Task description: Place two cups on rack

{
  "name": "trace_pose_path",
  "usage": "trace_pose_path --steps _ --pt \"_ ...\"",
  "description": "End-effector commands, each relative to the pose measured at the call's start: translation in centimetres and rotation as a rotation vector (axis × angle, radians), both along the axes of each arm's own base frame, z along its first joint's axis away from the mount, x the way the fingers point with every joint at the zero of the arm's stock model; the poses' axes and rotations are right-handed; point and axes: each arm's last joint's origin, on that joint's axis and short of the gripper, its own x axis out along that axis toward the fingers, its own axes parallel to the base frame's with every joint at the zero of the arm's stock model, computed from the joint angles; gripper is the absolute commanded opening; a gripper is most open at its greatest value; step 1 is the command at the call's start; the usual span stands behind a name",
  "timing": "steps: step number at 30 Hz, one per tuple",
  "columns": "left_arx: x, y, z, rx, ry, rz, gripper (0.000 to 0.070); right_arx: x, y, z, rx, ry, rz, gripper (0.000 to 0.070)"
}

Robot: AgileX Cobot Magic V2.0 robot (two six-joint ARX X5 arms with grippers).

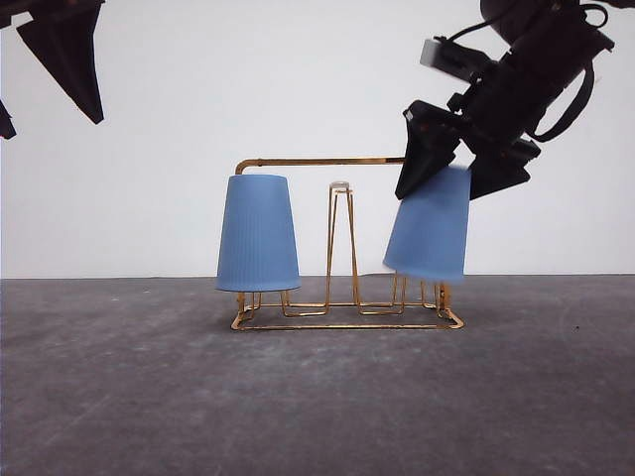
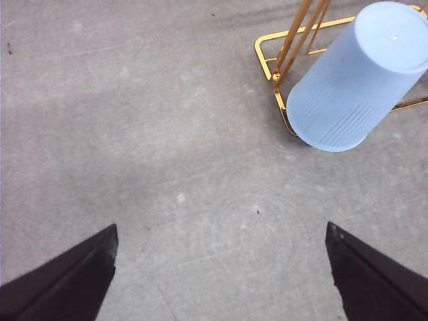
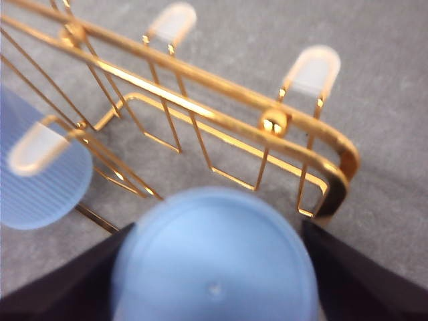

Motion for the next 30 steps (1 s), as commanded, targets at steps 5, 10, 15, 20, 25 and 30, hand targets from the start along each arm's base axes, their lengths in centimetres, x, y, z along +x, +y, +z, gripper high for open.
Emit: trace_pose_path --steps 5,10,15,20,25,30 --pt "0.4 0.3 0.5 -0.009 -0.032 0.019 0.0592 -0.1 0.1 1.1 0.025 -0.023 0.002 0.0675" --pt "0.5 0.9 0.5 -0.005 -0.034 0.043 0.0592 -2.4 -0.9 4.0 0.020 -0.030 -0.021 0.0674" --pt "0.8 2.1 0.5 -0.004 -0.037 0.093 0.0592 -5.9 -3.3 7.2 -0.033 -0.053 -0.122 0.0671" --pt "0.9 2.8 0.5 -0.004 -0.042 0.123 0.0592 -9.7 -6.4 7.9 -0.046 -0.108 -0.242 0.0653" --pt "0.9 2.8 0.5 -0.009 -0.040 0.129 0.0592 -13.6 -8.5 5.8 -0.041 -0.079 -0.321 0.0653" --pt "0.9 2.8 0.5 -0.012 -0.039 0.127 0.0592 -15.8 -9.2 5.2 -0.038 -0.091 -0.348 0.0654"
